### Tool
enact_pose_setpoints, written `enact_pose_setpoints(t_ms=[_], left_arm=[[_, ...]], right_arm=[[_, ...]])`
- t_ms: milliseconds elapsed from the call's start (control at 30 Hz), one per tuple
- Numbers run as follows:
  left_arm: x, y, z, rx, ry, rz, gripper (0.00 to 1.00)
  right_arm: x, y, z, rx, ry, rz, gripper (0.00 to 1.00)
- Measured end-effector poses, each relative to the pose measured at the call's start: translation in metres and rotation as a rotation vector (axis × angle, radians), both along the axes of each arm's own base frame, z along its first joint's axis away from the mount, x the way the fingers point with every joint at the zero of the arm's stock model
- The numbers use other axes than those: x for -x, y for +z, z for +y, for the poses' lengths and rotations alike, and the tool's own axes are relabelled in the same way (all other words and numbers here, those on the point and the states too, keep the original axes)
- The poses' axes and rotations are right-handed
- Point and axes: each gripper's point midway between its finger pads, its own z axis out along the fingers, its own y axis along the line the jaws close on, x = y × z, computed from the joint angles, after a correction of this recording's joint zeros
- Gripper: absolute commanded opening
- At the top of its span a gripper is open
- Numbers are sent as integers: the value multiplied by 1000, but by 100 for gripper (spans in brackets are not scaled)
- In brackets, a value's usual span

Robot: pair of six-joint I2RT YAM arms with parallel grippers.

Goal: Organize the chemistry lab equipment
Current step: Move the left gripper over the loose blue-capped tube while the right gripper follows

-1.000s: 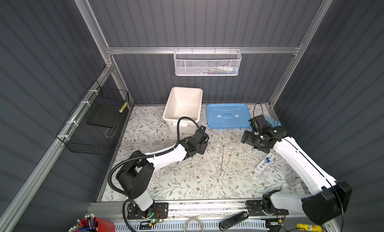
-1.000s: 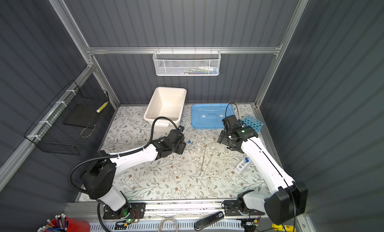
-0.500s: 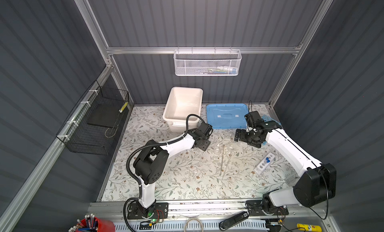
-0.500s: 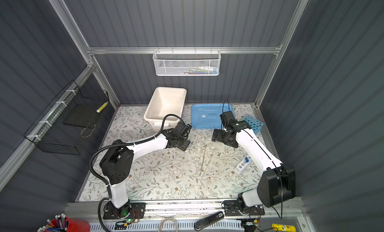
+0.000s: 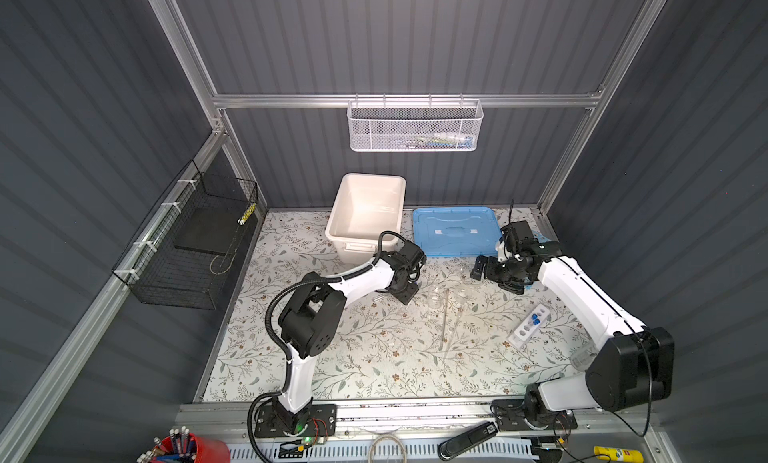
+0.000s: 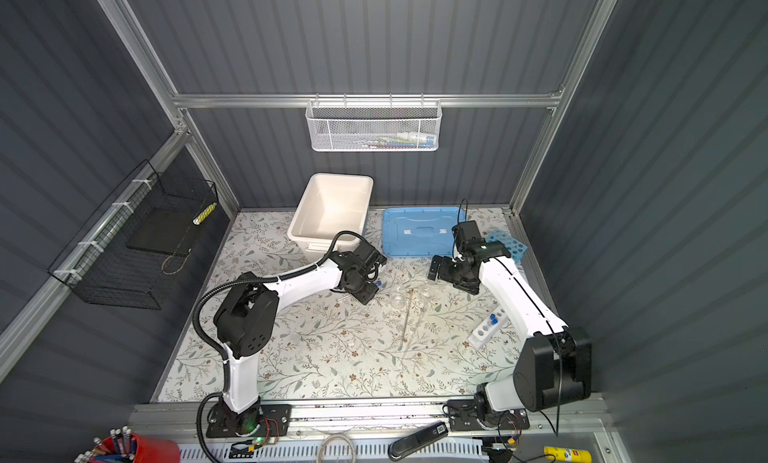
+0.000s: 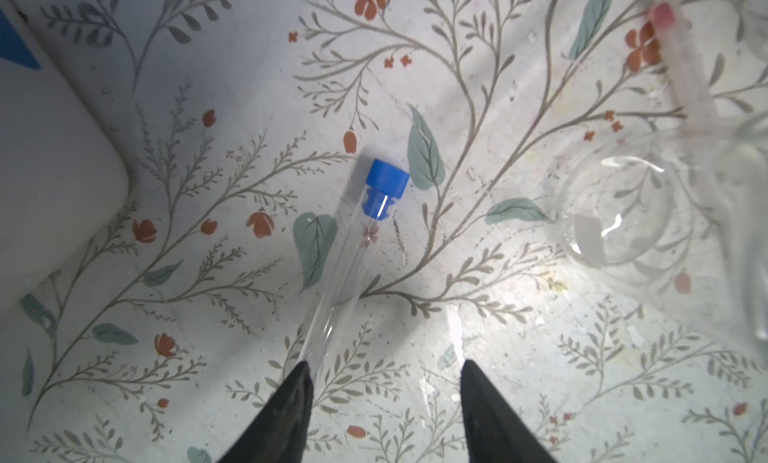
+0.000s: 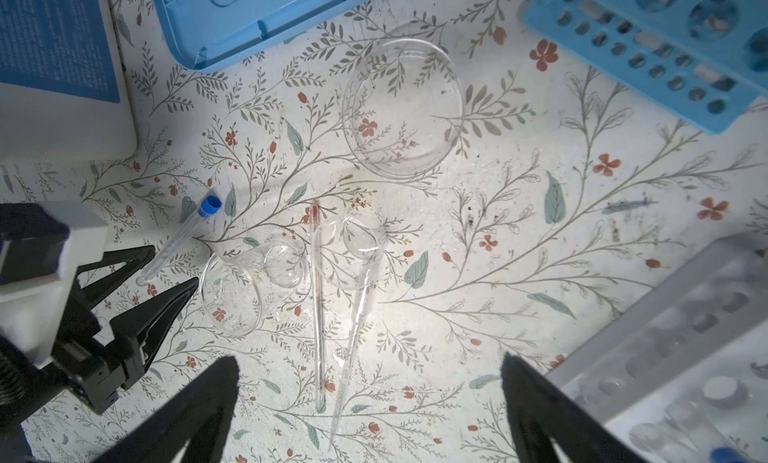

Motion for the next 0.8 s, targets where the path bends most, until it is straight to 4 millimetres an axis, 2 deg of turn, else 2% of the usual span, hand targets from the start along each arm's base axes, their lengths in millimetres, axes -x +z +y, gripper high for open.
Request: enact_pose_setpoints(t_ms=[200,433,633,800], left_arm=[[-9,-5,7,-24,-3,19,59],[-23,4,0,-16,-23,-4,58],[-19,-14,4,-52,-40,41,55],[-17,-18,7,-58,-52,65,48]], right_arm=[[3,-7,-1,-9,2,15,99],[3,-5,-7,-16,-12,5,99],[3,-2,-10,-28,-15,-6,99],[4,-4,-12,-35,-20,-4,99]])
